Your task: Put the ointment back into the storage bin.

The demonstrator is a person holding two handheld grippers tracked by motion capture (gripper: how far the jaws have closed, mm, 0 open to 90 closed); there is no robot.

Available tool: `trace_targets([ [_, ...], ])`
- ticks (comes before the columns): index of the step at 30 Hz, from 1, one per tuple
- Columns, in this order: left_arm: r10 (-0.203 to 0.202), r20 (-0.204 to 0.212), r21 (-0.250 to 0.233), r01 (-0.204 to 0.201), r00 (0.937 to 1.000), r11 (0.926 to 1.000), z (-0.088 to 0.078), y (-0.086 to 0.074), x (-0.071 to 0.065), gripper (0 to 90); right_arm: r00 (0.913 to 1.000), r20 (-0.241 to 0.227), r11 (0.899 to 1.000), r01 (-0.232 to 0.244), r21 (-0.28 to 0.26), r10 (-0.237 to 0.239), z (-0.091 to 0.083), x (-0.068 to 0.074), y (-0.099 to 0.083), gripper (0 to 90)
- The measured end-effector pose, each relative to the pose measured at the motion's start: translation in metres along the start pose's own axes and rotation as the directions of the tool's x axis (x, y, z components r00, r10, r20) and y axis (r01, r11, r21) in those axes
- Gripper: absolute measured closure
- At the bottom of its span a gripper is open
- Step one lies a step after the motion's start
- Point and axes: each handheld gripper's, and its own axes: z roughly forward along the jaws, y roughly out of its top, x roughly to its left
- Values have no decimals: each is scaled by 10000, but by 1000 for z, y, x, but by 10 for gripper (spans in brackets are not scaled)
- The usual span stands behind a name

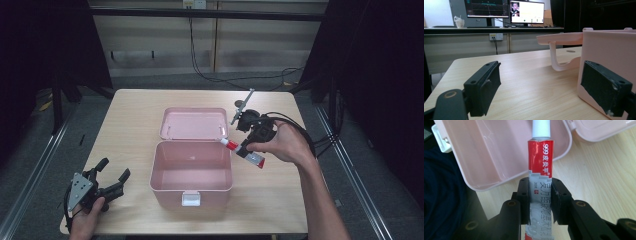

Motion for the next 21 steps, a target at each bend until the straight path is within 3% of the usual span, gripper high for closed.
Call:
trace_targets([
  [6, 14, 7, 10, -14, 10000, 10000, 0, 0, 0, 157, 9991, -98, 9987, 413, 311, -410, 4, 6, 11, 715],
  [21, 6, 8, 0, -6, 10000, 10000, 0, 0, 0, 157, 9931, 7, 9922, 1169, 430, -1171, 6, 18, 48, 714],
])
